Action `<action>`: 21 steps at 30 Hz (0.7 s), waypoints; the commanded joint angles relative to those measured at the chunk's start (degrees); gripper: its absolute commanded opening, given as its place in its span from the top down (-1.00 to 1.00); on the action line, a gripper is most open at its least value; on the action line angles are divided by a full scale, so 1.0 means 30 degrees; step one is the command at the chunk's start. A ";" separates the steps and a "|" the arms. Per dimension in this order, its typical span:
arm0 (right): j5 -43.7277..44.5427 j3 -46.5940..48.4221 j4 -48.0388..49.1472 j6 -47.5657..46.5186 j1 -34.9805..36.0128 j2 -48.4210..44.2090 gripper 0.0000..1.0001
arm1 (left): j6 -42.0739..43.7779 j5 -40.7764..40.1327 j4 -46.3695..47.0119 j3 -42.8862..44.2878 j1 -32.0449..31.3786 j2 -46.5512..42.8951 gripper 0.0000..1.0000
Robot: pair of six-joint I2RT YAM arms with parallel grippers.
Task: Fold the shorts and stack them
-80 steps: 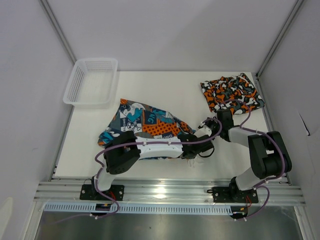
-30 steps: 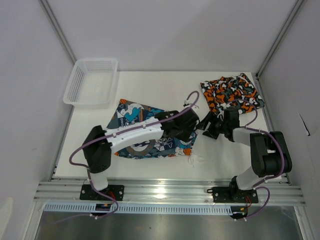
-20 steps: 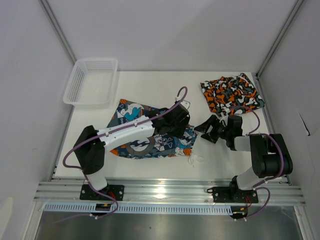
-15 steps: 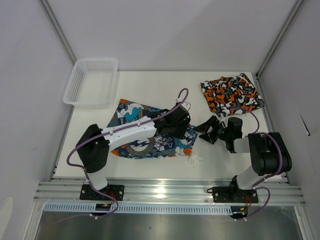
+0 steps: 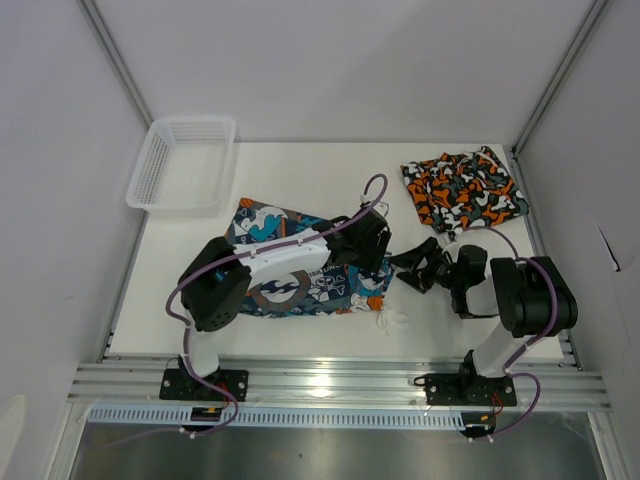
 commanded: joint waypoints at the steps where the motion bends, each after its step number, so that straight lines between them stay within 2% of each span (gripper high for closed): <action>1: 0.0183 -0.0550 0.2161 0.0241 -0.0087 -0.0331 -0.70 | -0.1015 -0.0434 0.1552 0.0481 0.0566 0.0380 -0.40; 7: 0.0681 -0.1108 0.2133 -0.0198 0.0146 -0.1328 -0.61 | -0.1630 -0.1662 0.0097 0.2353 0.0773 0.2049 -0.41; 12: 0.1004 -0.1810 0.3215 -0.0052 0.0351 -0.1328 -0.58 | -0.2070 -0.1400 0.0032 0.3175 0.0949 0.3426 -0.41; 17: 0.1033 -0.1228 0.2078 -0.0461 0.0732 -0.0861 -0.61 | -0.2099 -0.1252 -0.0170 0.3615 0.0949 0.3985 -0.41; 21: 0.1268 -0.0553 0.0905 -0.0783 0.1025 -0.0450 -0.63 | -0.2246 -0.1400 -0.0260 0.2654 0.1036 0.3168 -0.41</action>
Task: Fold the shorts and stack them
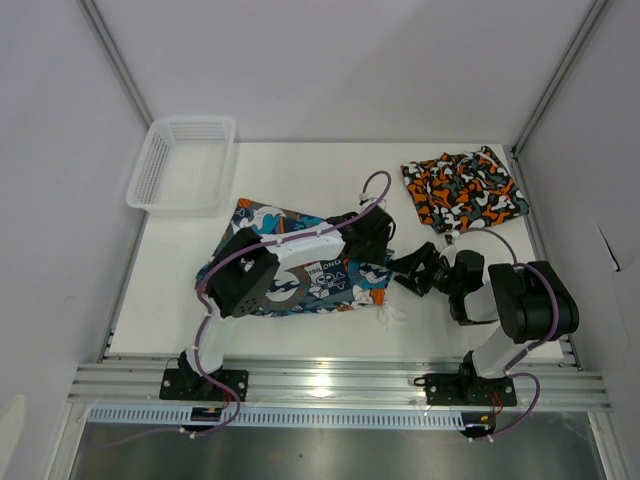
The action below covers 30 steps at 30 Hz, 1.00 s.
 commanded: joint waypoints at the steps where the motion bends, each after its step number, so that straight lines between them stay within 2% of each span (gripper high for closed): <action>1: 0.0481 0.0730 -0.0312 -0.0762 0.0260 0.0294 -0.63 | -0.0468 -0.0387 -0.0005 -0.0287 0.0235 -0.1393 -0.41; 6: 0.1240 0.0964 -0.1540 -0.1522 0.0319 -0.0815 -0.66 | -0.0527 0.0139 -0.0384 -0.1459 0.0586 -0.3827 -0.47; 10: 0.2148 0.1462 -0.3237 -0.2314 0.0758 -0.1405 -0.69 | -0.0557 0.0579 -0.1639 -0.1783 0.0879 -0.5674 -0.64; 15: 0.2299 0.2428 -0.4091 -0.2812 0.1227 -0.0822 -0.71 | -0.0440 0.0902 -0.1968 -0.3299 0.0938 -0.8072 -0.71; 23: 0.1946 0.3923 -0.5293 -0.3193 0.1725 0.0440 -0.69 | -0.0176 0.1956 0.0521 -0.7610 0.0938 -0.9867 -0.70; 27: 0.1947 0.4041 -0.6171 -0.3574 0.2106 0.0440 -0.53 | -0.0205 0.2716 0.2773 -1.0152 0.0764 -0.9837 -0.67; 30: 0.1741 0.3720 -0.6377 -0.3604 0.2311 0.0324 -0.41 | -0.0293 0.2604 0.3921 -1.0951 0.0530 -0.9545 -0.65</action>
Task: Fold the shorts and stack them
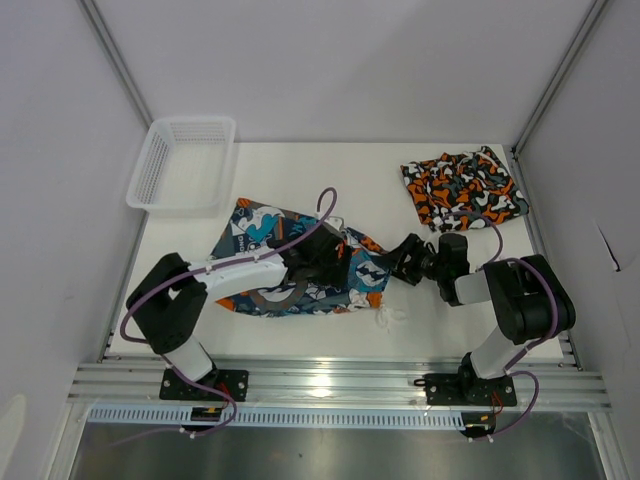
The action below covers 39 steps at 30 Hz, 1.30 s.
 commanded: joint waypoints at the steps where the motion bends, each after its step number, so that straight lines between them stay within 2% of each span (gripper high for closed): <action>1: -0.0095 0.0033 -0.0826 -0.0602 0.0308 0.0025 -0.37 | -0.0140 0.0445 0.2820 -0.0767 -0.0346 0.0051 -0.64; 6: 0.0257 -0.0144 -0.1674 -0.0866 0.0483 -0.0474 -0.30 | 0.0065 -0.0578 0.3088 -0.0827 -0.1252 0.0899 -0.60; 8: 0.0257 -0.0144 -0.1676 -0.0983 0.0601 -0.0445 -0.15 | 0.0152 -0.1398 0.3029 -0.0739 -0.1517 0.1135 -0.60; 9: 0.0286 -0.0144 -0.1763 -0.0984 0.0572 -0.0445 -0.05 | 0.0182 -0.1661 0.2855 -0.0652 -0.1779 0.1368 -0.59; 10: 0.0373 -0.0086 -0.1880 -0.1042 0.0601 -0.0445 0.22 | 0.0182 -0.2302 0.2737 -0.0593 -0.1927 0.1515 -0.59; 11: 0.0403 -0.0056 -0.1910 -0.1013 0.0601 -0.0416 0.34 | 0.0211 -0.2627 0.2620 -0.0535 -0.2218 0.1633 -0.59; 12: 0.0374 0.0002 -0.1911 -0.1013 0.0601 -0.0329 0.55 | 0.0241 -0.2892 0.2474 -0.0563 -0.2337 0.1779 -0.58; 16: 0.0345 0.0644 -0.2466 -0.1100 0.0572 0.0051 0.96 | 0.0562 -0.4064 0.2501 -0.0971 -0.2982 0.1897 -0.58; 26: -0.0738 0.2988 -0.3991 -0.0749 -0.0131 0.0844 1.00 | 0.1032 -0.6059 0.1799 -0.0712 -0.4155 0.3184 -0.59; 28: -0.1090 0.2991 -0.3787 -0.0633 -0.0102 0.0902 0.48 | 0.1032 -0.5797 0.2061 -0.0652 -0.4126 0.3449 -0.59; 30: -0.1236 0.2816 -0.3523 -0.0632 -0.0073 0.1077 0.07 | 0.1032 -0.5357 0.2617 -0.0593 -0.4097 0.3625 -0.59; 36: -0.1618 0.2522 -0.3170 -0.0953 0.0073 0.1752 -0.39 | 0.0010 -0.5238 0.2940 -0.0387 -0.4067 0.4826 -0.60; 39: -0.1151 0.2639 -0.4018 -0.1480 0.0395 0.1606 -0.49 | -0.0666 -0.5180 0.2999 -0.0446 -0.3950 0.5120 -0.60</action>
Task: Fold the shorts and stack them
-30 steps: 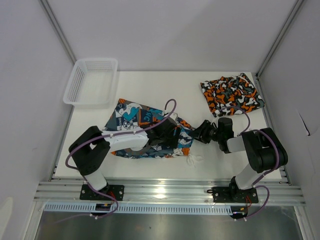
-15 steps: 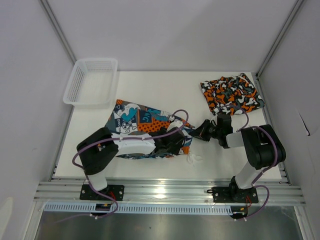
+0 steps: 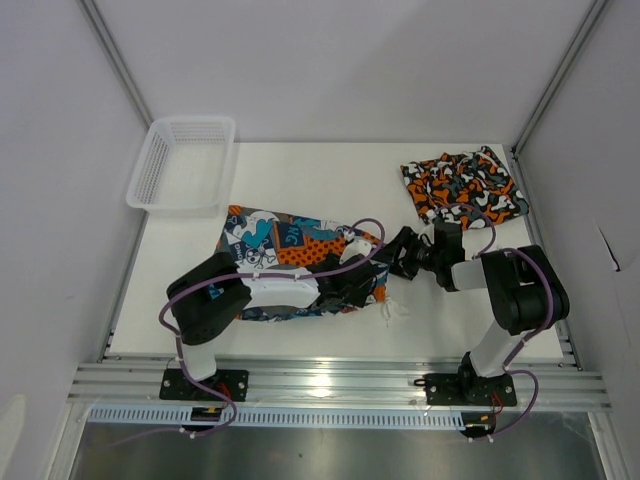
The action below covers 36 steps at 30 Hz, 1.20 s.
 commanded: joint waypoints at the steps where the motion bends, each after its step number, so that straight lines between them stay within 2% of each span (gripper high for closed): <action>1: 0.0737 0.0111 -0.1156 -0.0935 0.0432 0.0280 -0.49 | -0.1031 0.0277 -0.0468 -0.0199 0.0144 0.1295 -0.60; 10: 0.1705 -0.0592 -0.2474 -0.1580 0.0317 -0.1097 -0.47 | -0.1677 -0.0277 -0.1345 0.0650 0.0526 0.1588 -0.61; 15: 0.1004 -0.0650 -0.2447 -0.1085 0.0110 -0.0834 -0.40 | -0.1940 0.0043 -0.1318 0.0563 0.0848 0.1530 -0.61; 21: 0.2083 -0.1266 -0.4551 -0.0525 0.0403 -0.2795 -0.54 | -0.2233 -0.0045 -0.1493 0.0680 0.0878 0.1354 -0.61; 30: 0.2407 -0.1646 -0.3471 0.0529 0.1194 -0.2034 -0.60 | -0.2643 0.0834 -0.1317 0.0651 0.0878 0.0768 -0.63; 36: 0.4750 -0.1968 -0.7914 -0.0026 0.1253 -0.5370 -0.61 | -0.2761 0.0717 -0.1815 0.0798 0.0878 0.0475 -0.64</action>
